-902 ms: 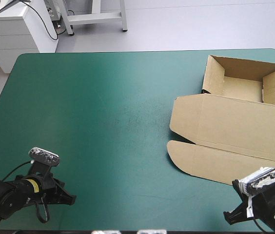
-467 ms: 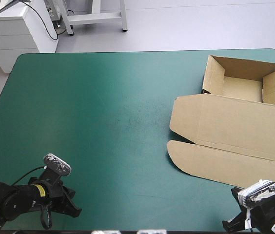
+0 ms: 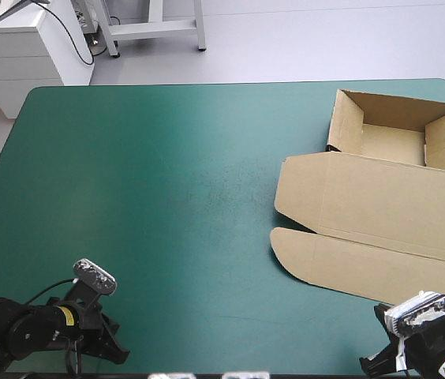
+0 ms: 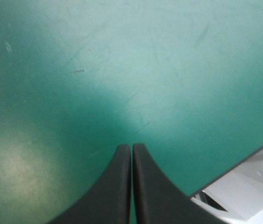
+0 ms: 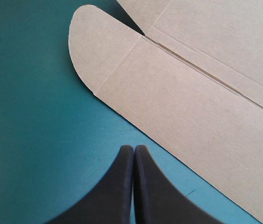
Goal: Fold the box
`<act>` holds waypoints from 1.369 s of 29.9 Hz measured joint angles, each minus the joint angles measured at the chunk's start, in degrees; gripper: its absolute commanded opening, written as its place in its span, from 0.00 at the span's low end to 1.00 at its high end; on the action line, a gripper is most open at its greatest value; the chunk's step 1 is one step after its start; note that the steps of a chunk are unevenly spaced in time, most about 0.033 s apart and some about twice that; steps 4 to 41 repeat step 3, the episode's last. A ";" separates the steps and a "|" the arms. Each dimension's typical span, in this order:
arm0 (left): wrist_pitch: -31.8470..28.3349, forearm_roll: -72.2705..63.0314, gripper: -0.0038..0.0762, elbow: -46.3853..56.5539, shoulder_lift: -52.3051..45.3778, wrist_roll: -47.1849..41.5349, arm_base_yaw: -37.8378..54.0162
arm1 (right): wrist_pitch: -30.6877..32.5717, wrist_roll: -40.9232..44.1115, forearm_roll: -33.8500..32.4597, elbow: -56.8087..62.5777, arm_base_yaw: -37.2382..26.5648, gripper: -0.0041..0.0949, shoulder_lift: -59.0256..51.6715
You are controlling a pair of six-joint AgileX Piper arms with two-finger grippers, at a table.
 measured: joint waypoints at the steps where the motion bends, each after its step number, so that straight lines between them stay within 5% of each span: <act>1: 0.65 0.00 0.04 0.16 0.00 0.04 0.00 | 0.00 0.00 0.00 0.00 0.00 0.02 0.00; 41: 1.53 0.00 0.04 0.26 0.00 0.04 0.00 | 0.00 0.00 -0.02 0.00 0.00 0.02 0.00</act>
